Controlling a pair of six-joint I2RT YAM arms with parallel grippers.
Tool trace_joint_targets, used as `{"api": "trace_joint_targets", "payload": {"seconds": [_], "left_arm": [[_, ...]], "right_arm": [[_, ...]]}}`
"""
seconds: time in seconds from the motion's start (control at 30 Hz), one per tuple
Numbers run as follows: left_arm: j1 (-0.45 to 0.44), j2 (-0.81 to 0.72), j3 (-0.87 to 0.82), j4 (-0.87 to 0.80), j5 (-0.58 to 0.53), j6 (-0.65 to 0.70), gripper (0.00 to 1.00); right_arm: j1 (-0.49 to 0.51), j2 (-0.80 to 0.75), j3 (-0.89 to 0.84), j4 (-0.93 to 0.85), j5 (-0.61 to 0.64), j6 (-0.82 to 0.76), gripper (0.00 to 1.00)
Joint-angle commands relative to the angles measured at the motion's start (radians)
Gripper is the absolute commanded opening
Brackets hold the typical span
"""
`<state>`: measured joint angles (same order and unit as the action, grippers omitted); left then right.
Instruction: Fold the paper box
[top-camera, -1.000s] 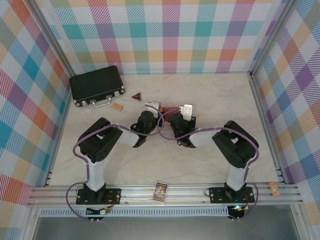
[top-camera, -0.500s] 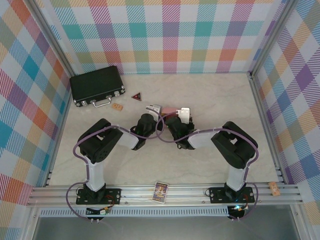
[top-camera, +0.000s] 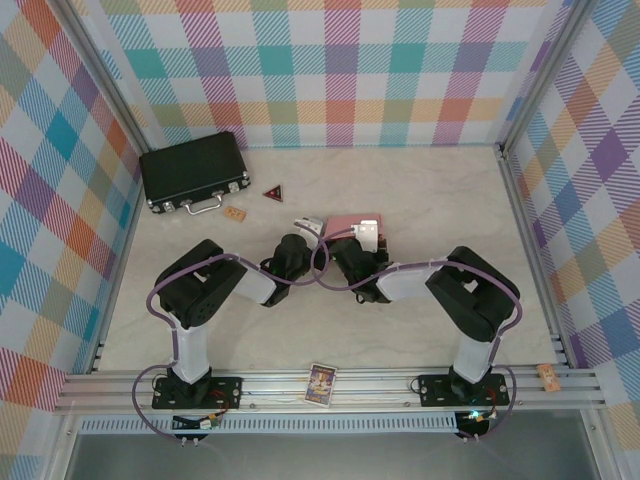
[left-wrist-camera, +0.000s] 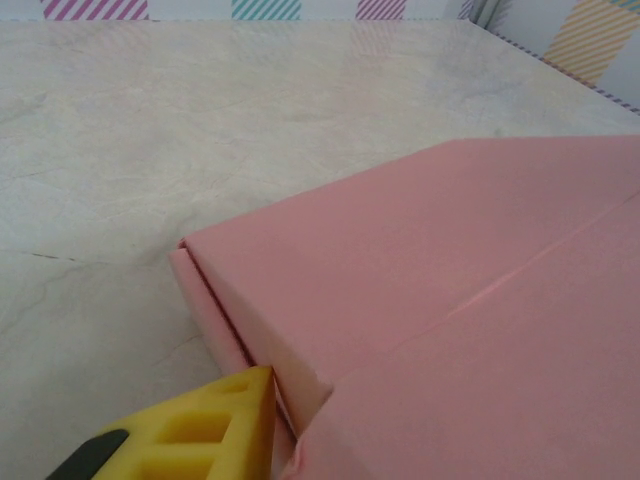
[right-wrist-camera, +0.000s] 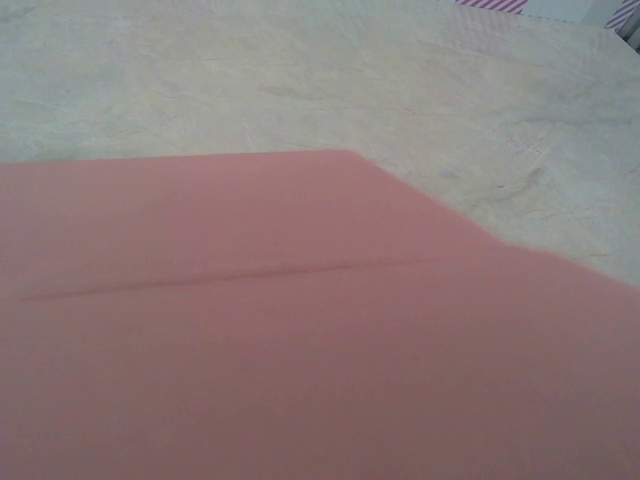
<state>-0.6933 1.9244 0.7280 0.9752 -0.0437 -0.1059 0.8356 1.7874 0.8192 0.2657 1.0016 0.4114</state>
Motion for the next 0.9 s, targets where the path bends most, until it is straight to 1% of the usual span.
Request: {"api": "trace_joint_targets", "payload": {"seconds": [0.0,0.07,0.17,0.43,0.73,0.87], "left_arm": [[-0.028,-0.033,-0.010,0.025,0.037,0.025,0.28],[-0.026,-0.033,-0.010,0.019,0.035,0.028,0.28],[-0.028,-0.031,-0.009,0.012,0.033,0.032,0.27],[-0.028,-0.034,0.004,-0.013,0.024,0.040,0.27],[-0.028,-0.066,-0.003,-0.047,-0.020,0.070,0.30],[-0.027,-0.083,-0.007,-0.061,-0.034,0.079,0.32]], "right_arm": [[0.015,-0.036,-0.009,-0.034,-0.012,0.030,0.40],[0.015,-0.042,-0.011,-0.050,-0.012,0.035,0.42],[0.016,-0.043,-0.013,-0.068,-0.013,0.044,0.44],[0.017,-0.047,-0.001,-0.114,-0.013,0.051,0.45],[0.017,-0.095,0.006,-0.239,-0.021,0.072,0.49],[0.016,-0.109,0.003,-0.277,-0.044,0.078,0.50]]}}
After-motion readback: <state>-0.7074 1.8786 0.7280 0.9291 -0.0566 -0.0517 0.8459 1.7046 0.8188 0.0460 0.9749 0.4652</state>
